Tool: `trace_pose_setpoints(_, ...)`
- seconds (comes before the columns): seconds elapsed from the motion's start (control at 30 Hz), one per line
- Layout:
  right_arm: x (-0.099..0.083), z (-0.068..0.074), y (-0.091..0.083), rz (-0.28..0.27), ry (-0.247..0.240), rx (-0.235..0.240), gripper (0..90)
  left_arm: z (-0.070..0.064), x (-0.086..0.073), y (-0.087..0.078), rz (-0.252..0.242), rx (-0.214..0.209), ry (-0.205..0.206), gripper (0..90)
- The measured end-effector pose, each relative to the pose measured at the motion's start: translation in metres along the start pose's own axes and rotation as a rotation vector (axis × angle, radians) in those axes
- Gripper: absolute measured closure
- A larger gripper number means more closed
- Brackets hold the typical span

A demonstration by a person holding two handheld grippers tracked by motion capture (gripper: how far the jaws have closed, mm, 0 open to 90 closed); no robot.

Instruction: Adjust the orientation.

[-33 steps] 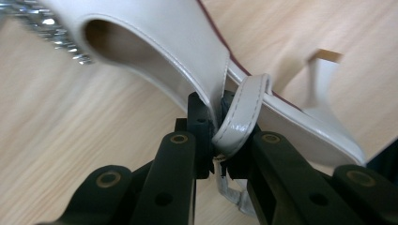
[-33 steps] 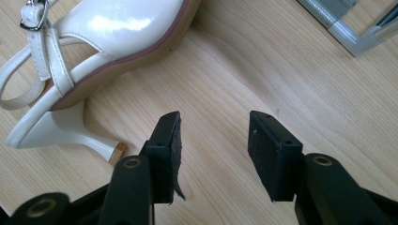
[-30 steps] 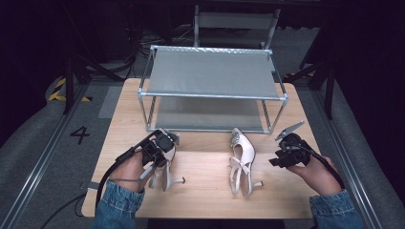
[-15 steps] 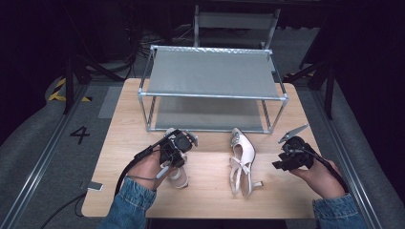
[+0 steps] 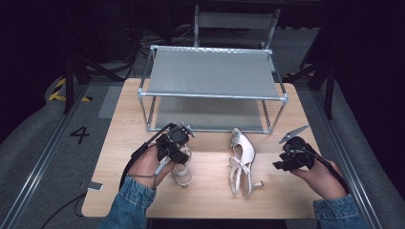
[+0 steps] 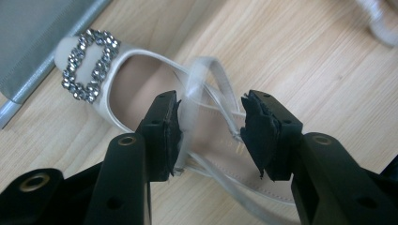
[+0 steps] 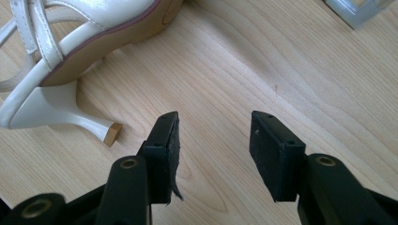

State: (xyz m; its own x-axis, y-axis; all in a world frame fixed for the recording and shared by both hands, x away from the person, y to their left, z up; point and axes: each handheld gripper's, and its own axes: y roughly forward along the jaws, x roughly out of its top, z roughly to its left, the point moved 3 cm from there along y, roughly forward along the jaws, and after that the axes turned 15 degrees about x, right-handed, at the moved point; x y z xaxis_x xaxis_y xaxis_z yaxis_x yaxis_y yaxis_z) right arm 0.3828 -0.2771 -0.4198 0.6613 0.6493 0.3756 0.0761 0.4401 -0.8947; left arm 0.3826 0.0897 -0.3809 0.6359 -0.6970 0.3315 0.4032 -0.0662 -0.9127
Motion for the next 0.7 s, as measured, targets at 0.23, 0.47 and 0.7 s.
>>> trace_pose_setpoints(0.23, -0.002, 0.000, 0.001, 0.004, 0.002, -0.005, 52.9, 0.002, 0.010, 0.014, -0.007, -0.026, -0.106, 50.6)
trace_pose_setpoints(0.47, -0.007, -0.001, 0.000, 0.002, 0.015, -0.006, 52.6, -0.001, 0.018, 0.037, 0.041, -0.012, -0.128, 44.3)
trace_pose_setpoints(0.7, -0.010, -0.002, 0.001, 0.006, 0.024, -0.007, 52.4, 0.003, 0.018, 0.038, 0.046, -0.031, -0.160, 42.6)
